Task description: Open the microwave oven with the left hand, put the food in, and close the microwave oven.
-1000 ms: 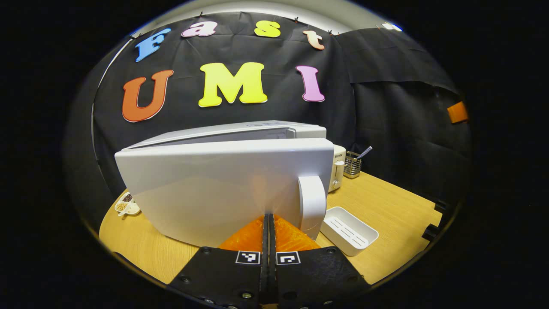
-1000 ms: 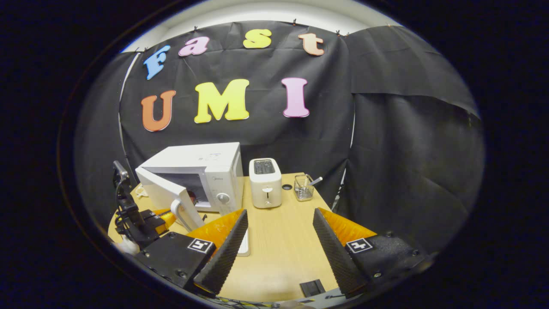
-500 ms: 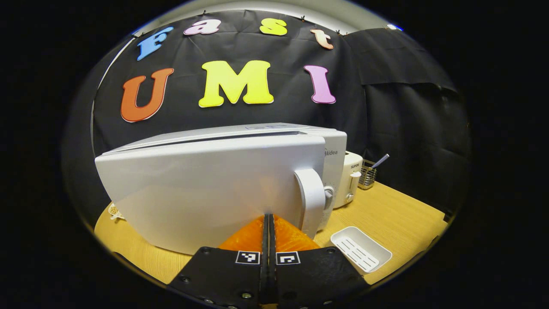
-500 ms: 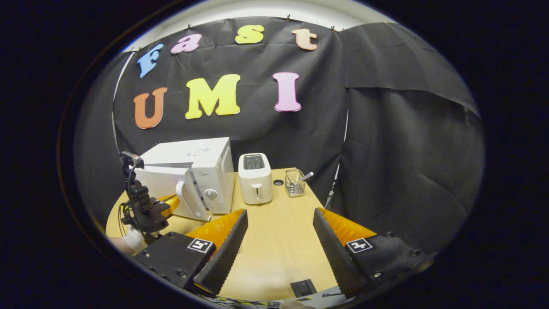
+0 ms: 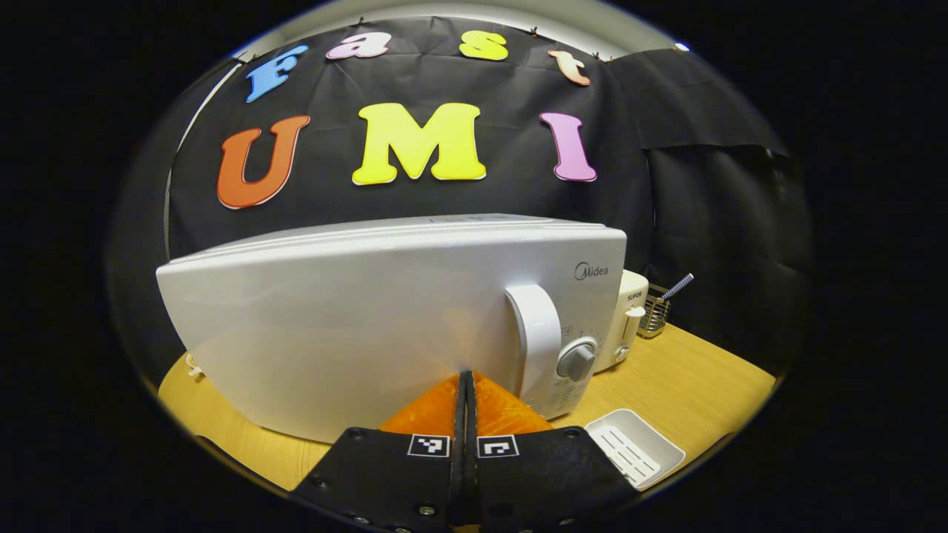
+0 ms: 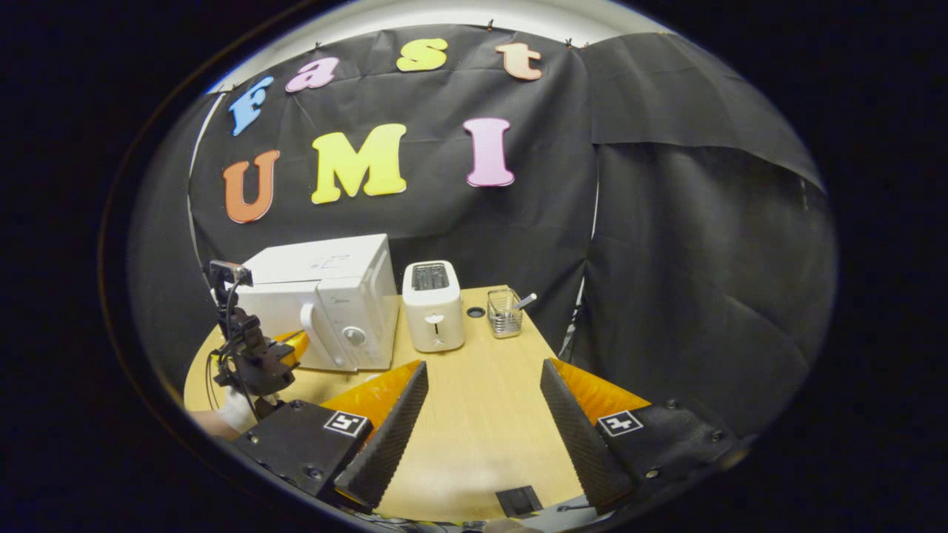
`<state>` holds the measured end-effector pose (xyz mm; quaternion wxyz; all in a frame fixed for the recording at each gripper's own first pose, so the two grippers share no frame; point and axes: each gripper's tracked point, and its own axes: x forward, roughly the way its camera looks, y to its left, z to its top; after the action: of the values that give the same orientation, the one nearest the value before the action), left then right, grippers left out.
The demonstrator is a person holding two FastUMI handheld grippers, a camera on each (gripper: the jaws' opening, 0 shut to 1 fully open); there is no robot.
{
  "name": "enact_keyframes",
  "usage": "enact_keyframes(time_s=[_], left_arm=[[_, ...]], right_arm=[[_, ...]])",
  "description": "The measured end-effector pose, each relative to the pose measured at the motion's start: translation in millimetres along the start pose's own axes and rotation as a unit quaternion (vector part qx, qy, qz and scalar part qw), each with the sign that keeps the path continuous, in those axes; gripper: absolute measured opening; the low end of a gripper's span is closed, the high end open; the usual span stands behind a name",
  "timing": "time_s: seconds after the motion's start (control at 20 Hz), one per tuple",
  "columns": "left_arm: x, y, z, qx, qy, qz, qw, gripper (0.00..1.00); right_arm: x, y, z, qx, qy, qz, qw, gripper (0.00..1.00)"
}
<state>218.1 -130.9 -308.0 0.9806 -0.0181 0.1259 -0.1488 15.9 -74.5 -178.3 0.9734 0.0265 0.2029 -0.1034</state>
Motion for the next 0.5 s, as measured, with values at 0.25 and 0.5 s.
enact_keyframes(time_s=[0.25, 0.5], left_arm=[[-4.3, -3.4, 0.2, 0.006, 0.007, 0.006, 1.0, 0.0], [-18.9, 5.6, 5.0, 0.005, 0.011, 0.02, 1.0, 0.0]], right_arm=[[1.7, 8.4, -0.8, -0.008, 0.002, 0.015, 1.0, 0.98], [1.0, 17.0, -0.1, -0.009, -0.003, 0.03, 0.999, 0.98]])
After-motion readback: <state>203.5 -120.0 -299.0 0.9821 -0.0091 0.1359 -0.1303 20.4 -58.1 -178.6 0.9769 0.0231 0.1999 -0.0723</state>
